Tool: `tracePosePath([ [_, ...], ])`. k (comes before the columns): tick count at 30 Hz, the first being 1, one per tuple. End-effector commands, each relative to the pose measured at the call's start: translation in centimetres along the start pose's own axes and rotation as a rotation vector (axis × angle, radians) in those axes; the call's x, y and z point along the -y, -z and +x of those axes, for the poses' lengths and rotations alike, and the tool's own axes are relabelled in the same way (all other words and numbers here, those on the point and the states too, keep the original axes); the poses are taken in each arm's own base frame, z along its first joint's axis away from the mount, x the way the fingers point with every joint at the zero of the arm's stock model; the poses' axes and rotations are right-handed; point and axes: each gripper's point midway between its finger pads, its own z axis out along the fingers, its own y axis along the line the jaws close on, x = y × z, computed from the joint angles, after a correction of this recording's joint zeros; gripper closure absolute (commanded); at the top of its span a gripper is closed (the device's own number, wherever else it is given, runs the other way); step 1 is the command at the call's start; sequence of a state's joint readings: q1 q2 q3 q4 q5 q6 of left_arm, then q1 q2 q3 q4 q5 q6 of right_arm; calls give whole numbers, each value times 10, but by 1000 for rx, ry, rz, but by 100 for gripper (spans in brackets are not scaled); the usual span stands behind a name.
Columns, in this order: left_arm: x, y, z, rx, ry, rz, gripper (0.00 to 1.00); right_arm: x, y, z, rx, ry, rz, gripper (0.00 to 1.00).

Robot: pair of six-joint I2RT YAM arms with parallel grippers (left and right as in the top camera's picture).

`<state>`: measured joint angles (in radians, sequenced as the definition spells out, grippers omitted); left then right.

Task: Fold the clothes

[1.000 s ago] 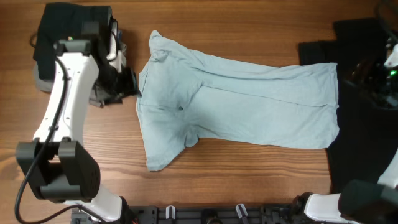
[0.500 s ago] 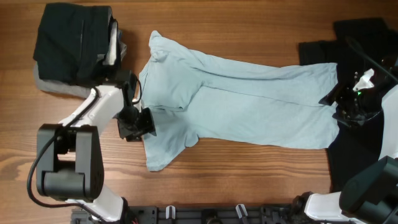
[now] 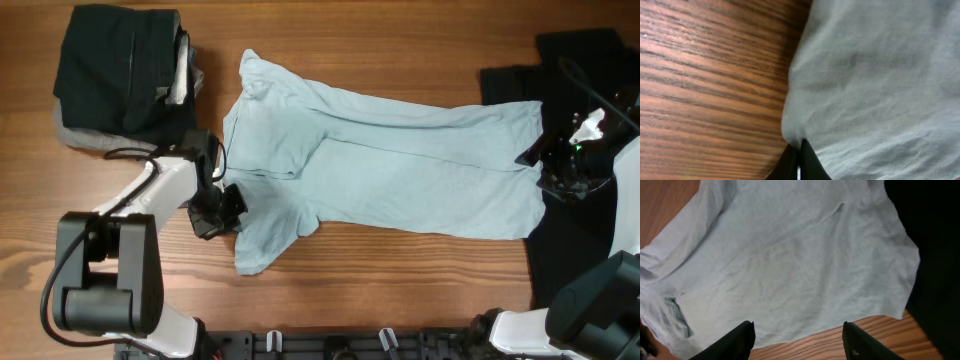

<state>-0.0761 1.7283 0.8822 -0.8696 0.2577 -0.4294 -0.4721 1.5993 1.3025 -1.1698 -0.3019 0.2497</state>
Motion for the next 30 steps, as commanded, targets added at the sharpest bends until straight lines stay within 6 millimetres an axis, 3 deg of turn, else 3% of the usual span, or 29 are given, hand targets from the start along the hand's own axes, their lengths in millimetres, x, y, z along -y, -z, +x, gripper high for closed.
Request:
tracePosePath([
  [1,-2,6,-7,-28,50,10,96,17,0,3,-2,-30,98,42],
  [3,2,25,-18,14,44,34,96,43,3,9,-4,-119,245,45],
  [6,10,46,-32,85,38,71,96,58,-14,20,-31,-140,284,48],
  [9,15,58,-36,126,26,91,96,75,-40,36,-69,-166,297,50],
  [13,16,63,-36,141,22,98,96,93,-57,50,-92,-237,295,48],
  [15,16,63,-36,142,22,99,96,95,-64,51,-83,-244,284,44],
  [23,17,63,-37,146,21,101,96,100,-74,49,-50,-271,290,44],
  [25,18,64,-38,153,19,104,96,102,-80,52,-49,-290,290,56],
  [30,20,65,-43,173,13,114,96,103,-83,43,-6,-283,283,59],
])
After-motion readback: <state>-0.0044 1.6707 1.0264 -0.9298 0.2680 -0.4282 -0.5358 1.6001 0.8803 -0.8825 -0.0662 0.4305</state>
